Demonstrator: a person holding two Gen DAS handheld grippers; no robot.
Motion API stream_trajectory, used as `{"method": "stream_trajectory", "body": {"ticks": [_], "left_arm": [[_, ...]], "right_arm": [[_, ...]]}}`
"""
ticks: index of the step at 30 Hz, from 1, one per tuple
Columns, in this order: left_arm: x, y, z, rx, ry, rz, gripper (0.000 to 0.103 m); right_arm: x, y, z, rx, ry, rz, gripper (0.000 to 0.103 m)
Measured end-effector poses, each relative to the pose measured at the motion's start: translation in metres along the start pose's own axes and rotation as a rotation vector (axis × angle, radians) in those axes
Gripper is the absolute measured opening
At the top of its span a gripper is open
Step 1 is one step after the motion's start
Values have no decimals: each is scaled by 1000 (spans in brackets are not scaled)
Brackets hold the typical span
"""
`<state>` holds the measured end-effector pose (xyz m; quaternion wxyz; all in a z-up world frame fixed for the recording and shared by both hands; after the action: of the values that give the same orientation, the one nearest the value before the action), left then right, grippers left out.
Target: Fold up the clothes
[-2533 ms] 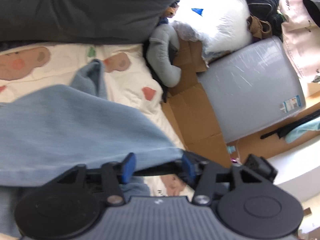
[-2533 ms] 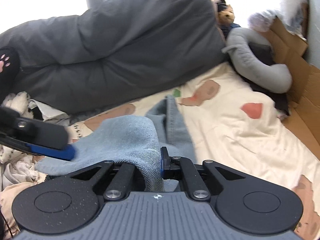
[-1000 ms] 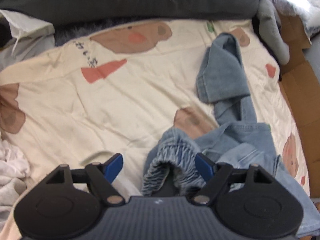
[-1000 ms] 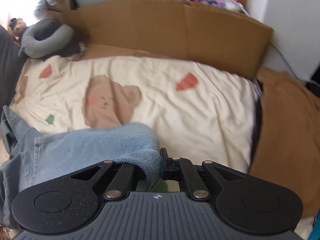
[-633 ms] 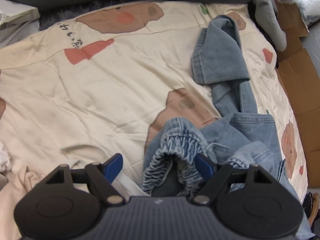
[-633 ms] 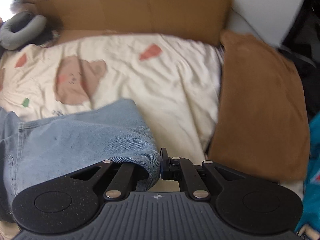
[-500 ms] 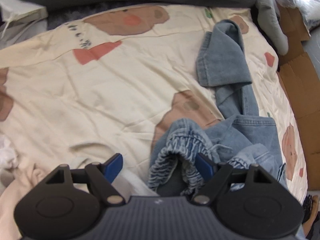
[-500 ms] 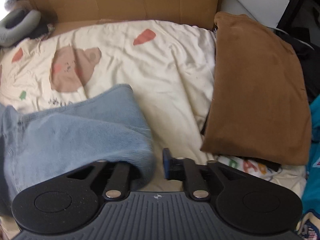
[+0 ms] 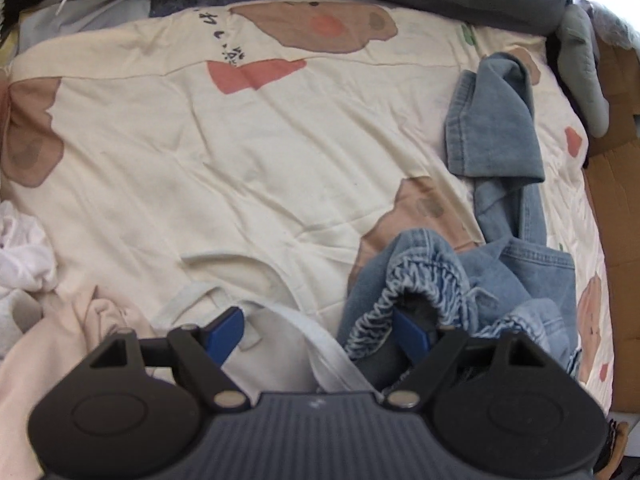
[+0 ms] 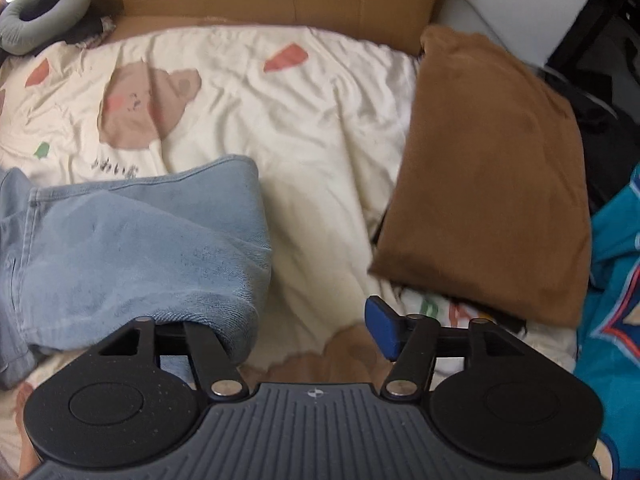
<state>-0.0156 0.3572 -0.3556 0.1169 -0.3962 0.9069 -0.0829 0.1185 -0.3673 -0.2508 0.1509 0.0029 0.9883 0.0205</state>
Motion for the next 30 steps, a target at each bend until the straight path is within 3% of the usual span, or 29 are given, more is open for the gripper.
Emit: {"method": "stream_trajectory", "body": {"ticks": [11,14,20,24,28,30], "left_arm": [[8,12,25,55,17,-65,81],[10,14,22,78,11,-78,70],[9,7,10,131,12,-88,27],[8,-5,-3,110,6,-46,16],[8,-12,-19,107,-8,-15,9],[8,-13,-30,106,-25,-13,1]], "right_arm": [[62,-11,11,-121,145,80,67],[68,-11,9,-142,152,87,67],[65,-11,1,-232,126,105,68],[68,-7,1,-368,127,117,68],[74,-2,1,-399,96,129,68],[74,0,3,-410,77,142,68]]}}
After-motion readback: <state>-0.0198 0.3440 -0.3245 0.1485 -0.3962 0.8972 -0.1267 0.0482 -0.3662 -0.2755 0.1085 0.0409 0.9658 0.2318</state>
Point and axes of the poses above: each gripper's, at about its wrist camera, not at the fingertips, and z roughly the way its jaws point, y to its left, x to its underside, the point moved 2 cm from there along z, roughly the way its jaws point, and after that the axes turned 4 degrees about -x, right-handed, at the moved point
